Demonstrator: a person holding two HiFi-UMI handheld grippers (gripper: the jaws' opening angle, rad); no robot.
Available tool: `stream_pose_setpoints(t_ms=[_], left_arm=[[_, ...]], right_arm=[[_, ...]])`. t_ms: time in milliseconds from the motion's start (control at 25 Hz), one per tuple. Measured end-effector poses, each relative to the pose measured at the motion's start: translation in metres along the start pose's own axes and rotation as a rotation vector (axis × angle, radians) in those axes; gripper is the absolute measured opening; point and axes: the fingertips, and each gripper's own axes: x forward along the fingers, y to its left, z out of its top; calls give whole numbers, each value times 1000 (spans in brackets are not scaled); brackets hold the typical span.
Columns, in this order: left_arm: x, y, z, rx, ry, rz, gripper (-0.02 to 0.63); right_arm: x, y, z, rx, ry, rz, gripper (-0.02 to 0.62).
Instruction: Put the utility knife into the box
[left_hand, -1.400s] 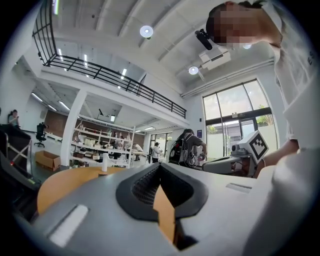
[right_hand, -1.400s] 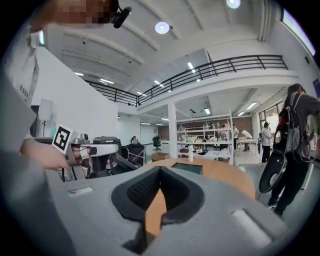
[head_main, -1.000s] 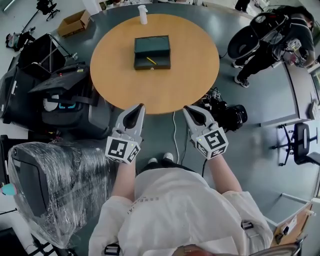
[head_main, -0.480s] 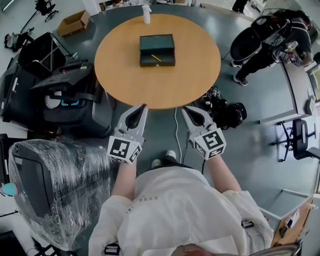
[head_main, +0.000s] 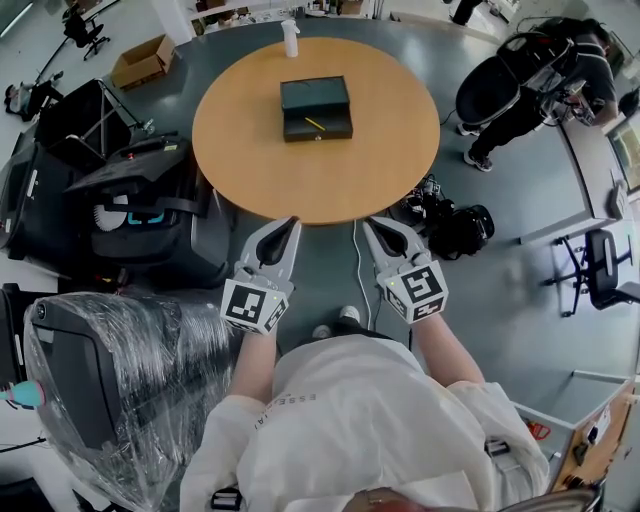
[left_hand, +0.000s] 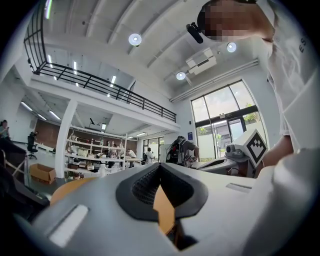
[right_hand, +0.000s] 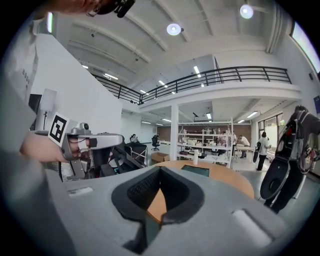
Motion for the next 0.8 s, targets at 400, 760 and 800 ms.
stream_pose_setpoints(t_ms=[400, 760, 800], left_arm=[[-3, 3, -8, -9, 2, -5, 17], [-3, 7, -4, -3, -7, 8, 17], [-2, 7, -4, -3, -7, 9, 17]], right_arm=[[5, 2, 5, 2, -3, -7, -9], [6, -6, 10, -7, -10, -10, -9], [7, -6, 11, -4, -10, -9, -9]])
